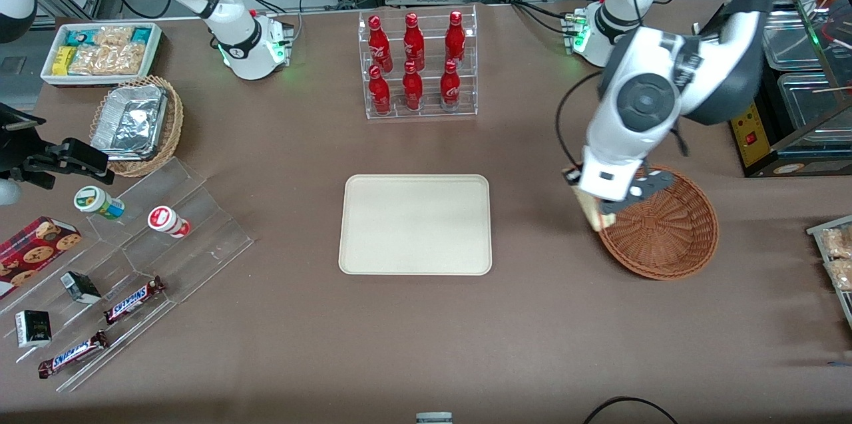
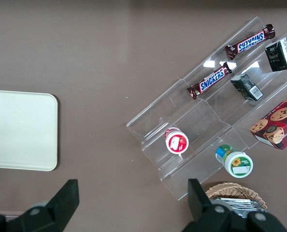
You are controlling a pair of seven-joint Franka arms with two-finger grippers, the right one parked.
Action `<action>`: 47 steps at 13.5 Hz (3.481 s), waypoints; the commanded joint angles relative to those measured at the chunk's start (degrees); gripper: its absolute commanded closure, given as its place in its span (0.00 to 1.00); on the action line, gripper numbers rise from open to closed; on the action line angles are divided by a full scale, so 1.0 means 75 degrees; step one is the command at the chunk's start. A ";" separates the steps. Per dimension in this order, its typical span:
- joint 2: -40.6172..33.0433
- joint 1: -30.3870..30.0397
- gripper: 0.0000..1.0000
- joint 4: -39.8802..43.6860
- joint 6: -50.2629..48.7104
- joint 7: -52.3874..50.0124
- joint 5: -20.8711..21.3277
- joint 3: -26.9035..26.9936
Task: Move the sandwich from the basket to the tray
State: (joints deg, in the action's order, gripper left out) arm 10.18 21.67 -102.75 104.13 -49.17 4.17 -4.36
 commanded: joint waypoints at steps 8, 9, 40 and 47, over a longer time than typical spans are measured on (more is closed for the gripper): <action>0.1335 0.2172 0.79 0.0177 0.2298 -0.0100 -0.0204 0.0112; 0.1569 0.2255 0.79 0.0328 0.2404 -0.0089 -0.0146 0.0112; 0.1036 0.2116 0.00 0.1794 -0.0005 -0.0534 0.0007 0.0241; -0.0536 0.0454 0.00 0.1595 -0.1390 0.0355 0.0007 0.0276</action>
State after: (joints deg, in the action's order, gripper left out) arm 9.50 28.56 -88.39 95.20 -48.66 4.77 -1.58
